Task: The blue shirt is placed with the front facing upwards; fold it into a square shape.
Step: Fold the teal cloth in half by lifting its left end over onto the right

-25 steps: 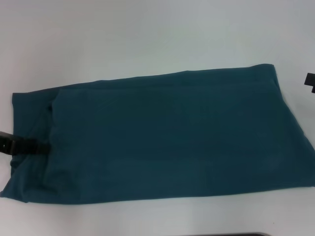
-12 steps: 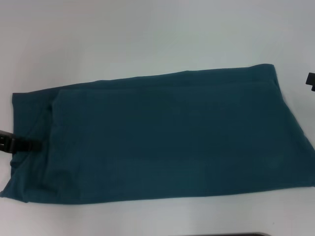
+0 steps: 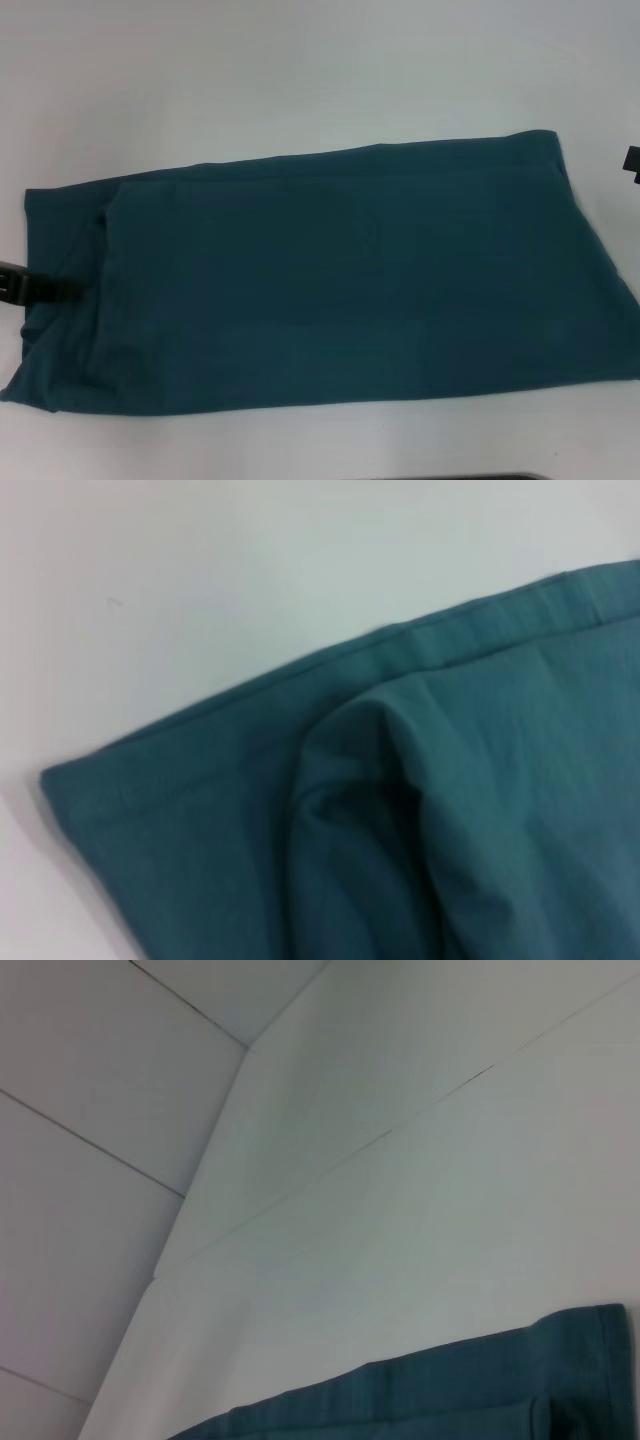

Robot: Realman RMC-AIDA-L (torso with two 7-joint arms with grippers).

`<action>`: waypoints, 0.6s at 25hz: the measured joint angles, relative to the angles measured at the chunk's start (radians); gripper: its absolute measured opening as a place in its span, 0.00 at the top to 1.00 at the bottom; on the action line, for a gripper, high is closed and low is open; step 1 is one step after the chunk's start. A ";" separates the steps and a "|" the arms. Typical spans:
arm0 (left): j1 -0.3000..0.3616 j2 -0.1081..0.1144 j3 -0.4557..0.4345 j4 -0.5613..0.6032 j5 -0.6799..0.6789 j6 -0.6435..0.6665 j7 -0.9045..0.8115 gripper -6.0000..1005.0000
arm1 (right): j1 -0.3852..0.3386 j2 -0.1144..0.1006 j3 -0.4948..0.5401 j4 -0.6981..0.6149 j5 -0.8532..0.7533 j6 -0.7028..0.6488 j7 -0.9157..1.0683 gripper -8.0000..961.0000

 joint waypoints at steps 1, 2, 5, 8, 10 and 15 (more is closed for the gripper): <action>-0.002 0.002 0.000 -0.001 0.000 0.001 -0.007 0.90 | 0.000 0.000 0.000 0.000 0.000 0.000 0.000 0.24; -0.003 0.005 0.000 -0.001 0.000 0.004 -0.014 0.90 | 0.000 0.000 0.000 0.000 0.000 0.000 0.000 0.24; -0.011 0.018 -0.002 -0.002 -0.001 0.030 -0.035 0.90 | 0.000 0.000 0.000 0.000 0.000 0.000 0.001 0.24; -0.015 0.027 -0.002 -0.002 -0.001 0.061 -0.038 0.85 | 0.000 0.000 0.000 0.000 0.000 0.000 0.001 0.24; -0.016 0.029 -0.002 -0.008 0.002 0.079 -0.039 0.76 | -0.001 0.000 0.000 0.000 0.000 0.001 0.001 0.24; -0.015 0.033 0.004 -0.010 0.008 0.093 -0.039 0.61 | -0.005 0.000 0.000 0.000 0.000 0.006 0.002 0.24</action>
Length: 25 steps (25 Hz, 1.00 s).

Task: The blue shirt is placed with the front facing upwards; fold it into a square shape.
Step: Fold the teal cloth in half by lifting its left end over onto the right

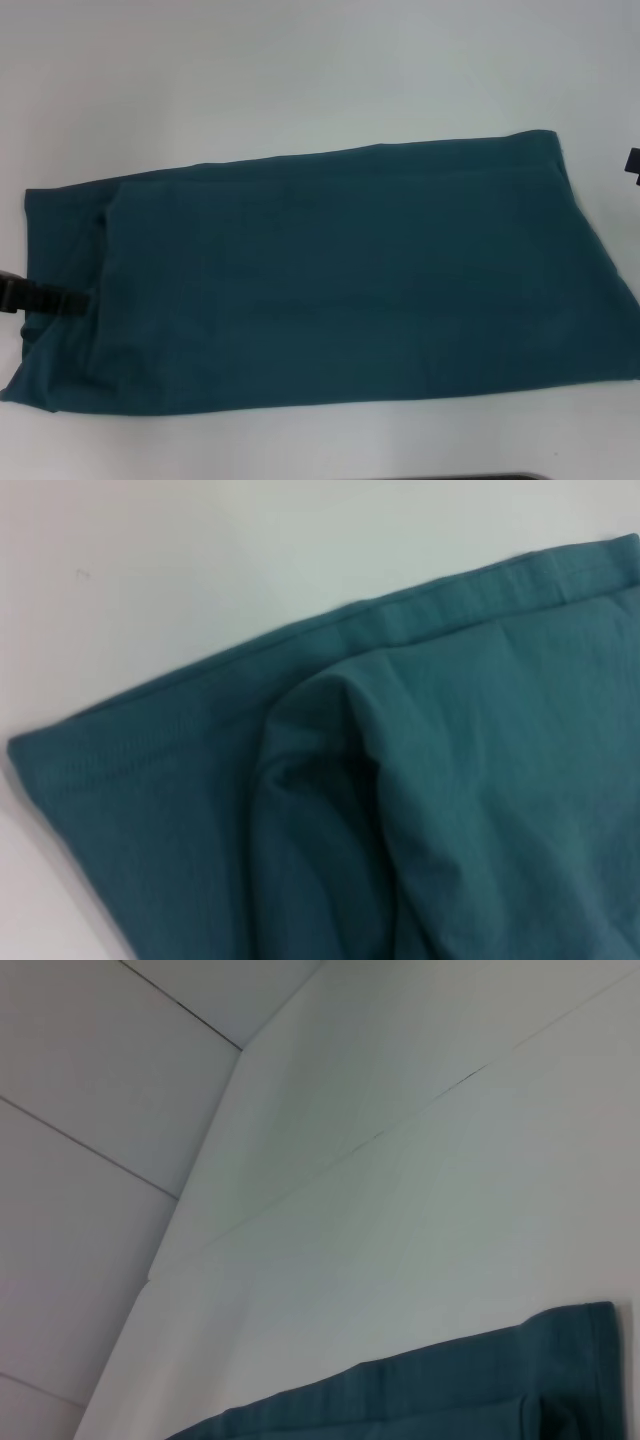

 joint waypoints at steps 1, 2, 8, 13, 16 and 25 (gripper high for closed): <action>0.000 0.000 0.002 0.002 0.000 0.000 0.000 0.59 | -0.001 0.000 0.000 0.000 0.000 0.000 0.000 0.24; 0.000 0.001 0.003 0.003 0.001 -0.001 0.000 0.58 | -0.001 0.000 0.000 0.000 0.000 0.000 0.000 0.24; -0.006 -0.011 0.005 0.006 0.037 -0.007 0.005 0.48 | -0.001 0.000 0.000 0.000 0.000 0.001 0.002 0.24; -0.009 -0.013 0.006 0.008 0.041 -0.007 0.008 0.48 | 0.002 0.000 0.000 0.000 0.000 0.001 0.002 0.24; -0.013 -0.015 0.007 0.008 0.041 -0.005 0.011 0.48 | 0.003 0.000 0.000 0.000 0.000 0.001 0.004 0.24; -0.029 -0.020 0.033 0.017 0.041 -0.004 0.015 0.49 | 0.003 0.000 0.002 0.000 0.000 0.001 0.009 0.24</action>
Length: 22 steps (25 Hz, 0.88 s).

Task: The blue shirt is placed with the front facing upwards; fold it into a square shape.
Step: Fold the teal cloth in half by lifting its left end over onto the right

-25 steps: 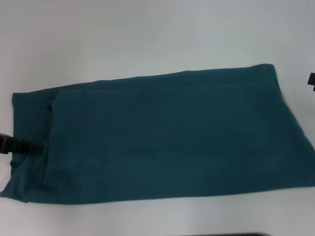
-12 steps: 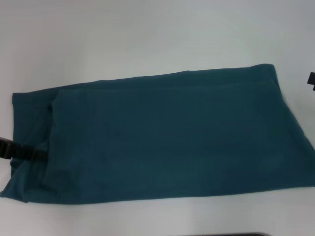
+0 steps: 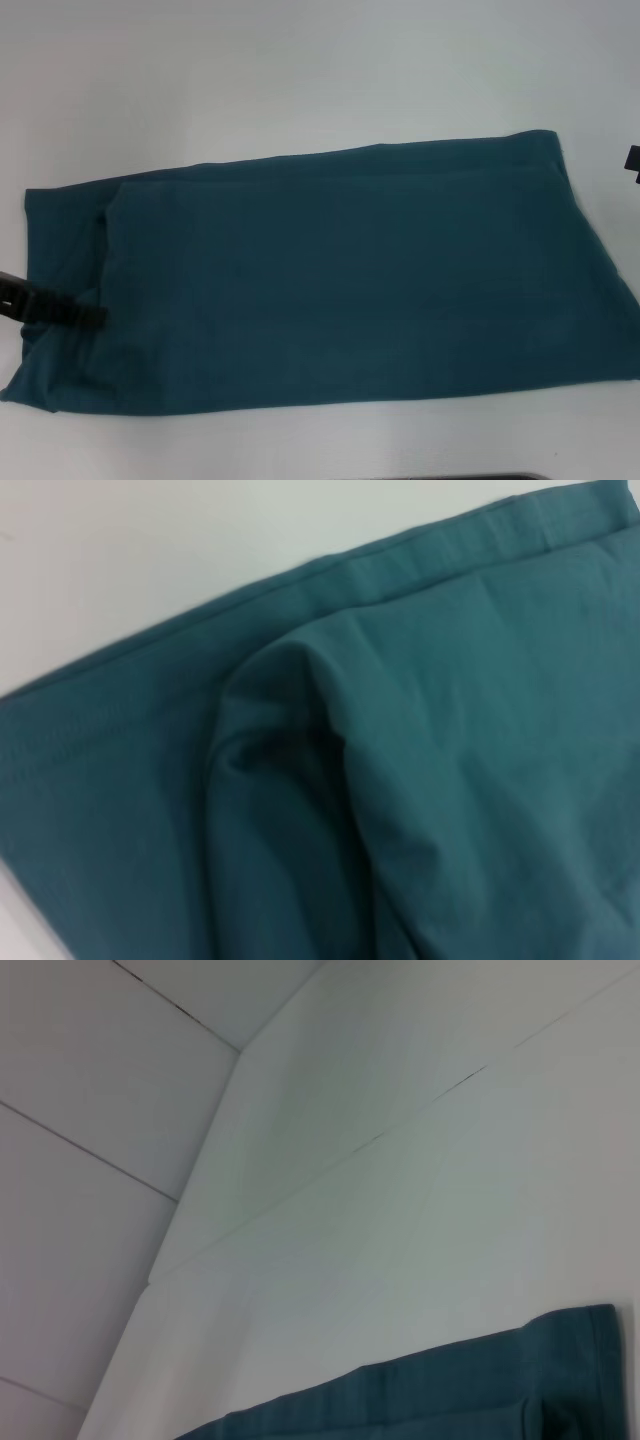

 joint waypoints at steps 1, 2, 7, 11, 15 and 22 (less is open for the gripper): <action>0.000 0.000 0.000 0.000 0.000 -0.002 0.000 0.49 | 0.000 0.000 0.000 0.000 0.000 0.000 0.000 0.24; -0.001 0.000 0.000 0.000 0.000 -0.003 0.000 0.49 | 0.000 0.000 0.000 0.000 0.000 0.001 0.000 0.24; -0.006 -0.001 0.002 0.003 0.002 -0.028 0.002 0.54 | 0.000 0.000 0.000 0.000 0.000 0.001 0.001 0.24; -0.010 0.002 0.002 0.015 0.006 -0.036 0.011 0.58 | 0.002 -0.001 0.000 0.000 0.000 0.002 0.002 0.24; -0.013 0.004 0.001 0.017 0.007 -0.036 0.013 0.65 | 0.002 -0.001 0.000 0.000 0.001 0.000 0.003 0.24; -0.018 0.001 -0.004 0.019 0.007 -0.044 0.017 0.88 | 0.002 -0.001 0.000 0.000 0.002 0.000 0.003 0.24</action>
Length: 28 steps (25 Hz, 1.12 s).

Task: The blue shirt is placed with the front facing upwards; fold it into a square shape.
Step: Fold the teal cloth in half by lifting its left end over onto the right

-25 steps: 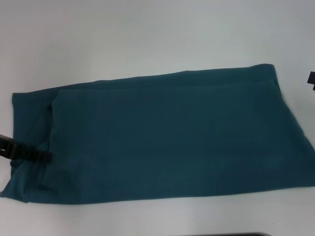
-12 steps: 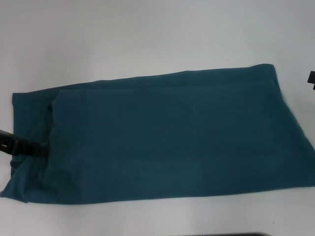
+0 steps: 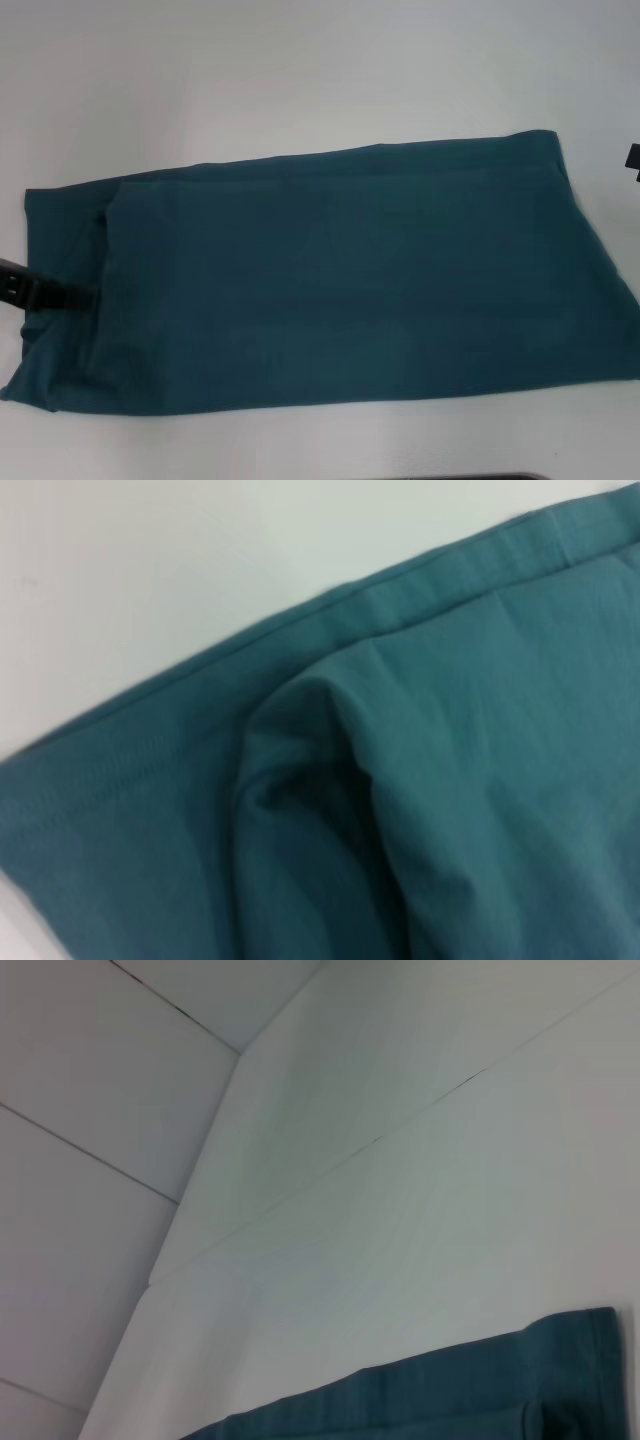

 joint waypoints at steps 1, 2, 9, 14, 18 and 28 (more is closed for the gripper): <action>0.000 0.000 -0.002 0.000 -0.001 -0.005 0.000 0.90 | 0.000 0.001 0.000 0.000 0.000 0.001 0.000 0.24; 0.000 0.000 -0.004 0.000 -0.002 -0.011 -0.001 0.92 | 0.000 0.002 0.000 0.000 0.000 0.001 0.000 0.24; 0.008 -0.001 -0.027 0.003 -0.006 -0.046 -0.012 0.94 | -0.001 0.004 0.000 0.000 0.000 0.003 -0.002 0.24; 0.009 -0.002 -0.025 0.007 0.000 -0.037 -0.009 0.94 | -0.001 0.004 0.000 0.000 0.000 0.003 -0.002 0.24; 0.010 0.003 -0.033 -0.008 0.001 -0.025 -0.023 0.94 | -0.001 0.004 -0.001 0.000 0.000 0.003 -0.002 0.24; 0.010 0.025 -0.027 -0.011 0.006 0.039 -0.047 0.84 | -0.002 0.006 0.000 0.000 0.000 0.004 -0.002 0.25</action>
